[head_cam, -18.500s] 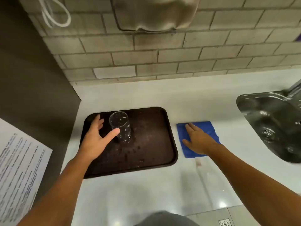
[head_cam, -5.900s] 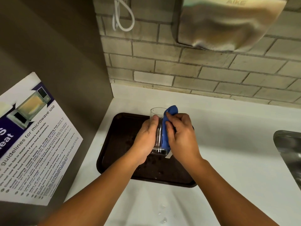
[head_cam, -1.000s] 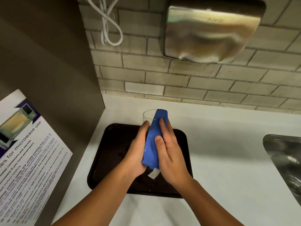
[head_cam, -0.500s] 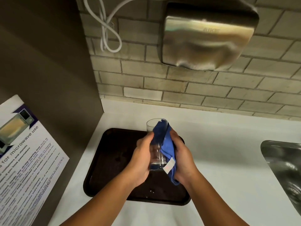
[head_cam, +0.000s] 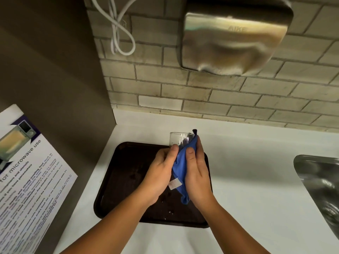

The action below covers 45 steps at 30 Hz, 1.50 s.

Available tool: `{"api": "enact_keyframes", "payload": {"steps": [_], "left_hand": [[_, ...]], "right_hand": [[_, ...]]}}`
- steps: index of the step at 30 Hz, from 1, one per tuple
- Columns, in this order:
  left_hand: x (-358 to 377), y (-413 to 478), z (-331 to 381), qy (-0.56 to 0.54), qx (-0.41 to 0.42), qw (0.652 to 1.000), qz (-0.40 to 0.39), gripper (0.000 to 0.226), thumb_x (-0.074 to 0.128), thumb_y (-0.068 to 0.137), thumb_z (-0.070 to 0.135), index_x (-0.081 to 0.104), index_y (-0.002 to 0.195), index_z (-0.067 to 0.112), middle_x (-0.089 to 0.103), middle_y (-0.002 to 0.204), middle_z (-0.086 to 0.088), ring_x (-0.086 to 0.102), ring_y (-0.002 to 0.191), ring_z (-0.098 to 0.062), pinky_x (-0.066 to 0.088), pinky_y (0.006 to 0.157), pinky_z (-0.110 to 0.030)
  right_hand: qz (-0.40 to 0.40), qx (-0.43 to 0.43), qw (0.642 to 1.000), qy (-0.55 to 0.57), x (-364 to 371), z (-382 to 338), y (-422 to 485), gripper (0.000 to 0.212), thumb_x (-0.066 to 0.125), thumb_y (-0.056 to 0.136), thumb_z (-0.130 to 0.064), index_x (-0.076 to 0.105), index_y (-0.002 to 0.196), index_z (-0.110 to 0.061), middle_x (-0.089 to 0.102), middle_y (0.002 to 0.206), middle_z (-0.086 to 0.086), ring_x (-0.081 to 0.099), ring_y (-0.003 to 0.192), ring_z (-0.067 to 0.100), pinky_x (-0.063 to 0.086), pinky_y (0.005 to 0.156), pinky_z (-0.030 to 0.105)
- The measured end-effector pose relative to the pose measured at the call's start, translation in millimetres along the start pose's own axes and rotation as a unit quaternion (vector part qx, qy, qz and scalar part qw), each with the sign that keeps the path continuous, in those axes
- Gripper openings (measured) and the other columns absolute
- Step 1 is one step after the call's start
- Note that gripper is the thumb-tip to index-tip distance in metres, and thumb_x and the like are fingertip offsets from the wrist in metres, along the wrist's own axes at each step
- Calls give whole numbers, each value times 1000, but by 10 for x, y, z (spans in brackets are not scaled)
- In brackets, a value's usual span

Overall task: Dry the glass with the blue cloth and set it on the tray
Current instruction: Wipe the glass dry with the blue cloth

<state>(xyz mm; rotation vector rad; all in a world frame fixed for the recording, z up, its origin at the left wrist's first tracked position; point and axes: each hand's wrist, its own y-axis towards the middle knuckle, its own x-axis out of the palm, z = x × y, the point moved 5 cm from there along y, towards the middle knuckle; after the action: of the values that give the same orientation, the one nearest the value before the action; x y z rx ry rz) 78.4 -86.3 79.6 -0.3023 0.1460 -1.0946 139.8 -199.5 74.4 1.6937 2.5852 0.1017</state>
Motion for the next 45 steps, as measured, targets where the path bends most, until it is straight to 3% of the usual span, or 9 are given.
{"api": "enact_keyframes", "payload": {"steps": [4,9,15,19,23,29,35,39,45], "left_hand": [[-4,-29,52,-18,19,1000,-16,73,72,75,76,68,128,27,81,123,2,80,109,-6,61,85,-19],[-54,17,121,-67,-70,994,-47,66,76,84,70,78,128,22,88,118,-5,85,99,-18,64,86,-39],[-42,142,89,-72,-101,992,-5,56,57,102,72,75,130,26,89,113,-1,85,104,-23,65,90,-41],[-15,129,5,-60,-93,994,1,64,50,101,79,70,133,27,85,120,-4,81,110,-24,62,91,-41],[-41,118,20,-7,-51,998,34,49,47,105,74,73,109,34,85,100,2,81,84,-5,60,66,-21],[-1,49,61,50,20,996,65,46,77,91,65,57,112,29,76,109,3,78,81,0,53,55,-7],[21,81,70,-10,-81,996,32,58,88,86,55,61,120,17,82,106,-7,81,83,-17,59,54,-22],[70,87,50,-85,-114,990,-4,37,83,94,47,79,102,12,83,69,3,80,60,-12,60,53,-24],[8,93,-26,-84,-117,990,8,46,79,95,51,88,107,7,89,97,-15,87,88,-31,63,70,-33]], "right_hand": [[-13,-36,999,-9,3,1,33,55,41,113,-50,41,166,-33,71,143,-18,67,133,4,53,104,16],[9,143,981,129,-60,114,67,52,58,101,-65,79,130,-28,83,127,9,79,119,29,64,99,40],[-23,83,995,48,60,134,56,83,55,91,-86,39,163,-49,65,155,-14,64,141,10,47,121,43],[-21,184,963,198,35,228,32,67,64,98,-70,65,150,-28,70,151,10,68,138,29,48,118,49],[-17,236,935,265,27,265,4,55,57,106,-62,75,138,-21,75,142,17,72,131,36,58,106,50],[-10,204,947,246,13,221,11,55,59,105,-59,76,132,-15,81,122,17,82,105,29,66,79,36],[-40,267,916,296,5,236,2,54,60,105,-59,79,133,-17,78,137,18,78,122,33,65,95,44],[-69,277,898,335,27,261,13,54,63,102,-55,83,126,-11,83,125,18,82,111,31,67,88,40],[-48,169,956,236,37,273,37,44,55,113,-39,60,153,-23,77,139,12,75,128,31,60,106,44]]}}
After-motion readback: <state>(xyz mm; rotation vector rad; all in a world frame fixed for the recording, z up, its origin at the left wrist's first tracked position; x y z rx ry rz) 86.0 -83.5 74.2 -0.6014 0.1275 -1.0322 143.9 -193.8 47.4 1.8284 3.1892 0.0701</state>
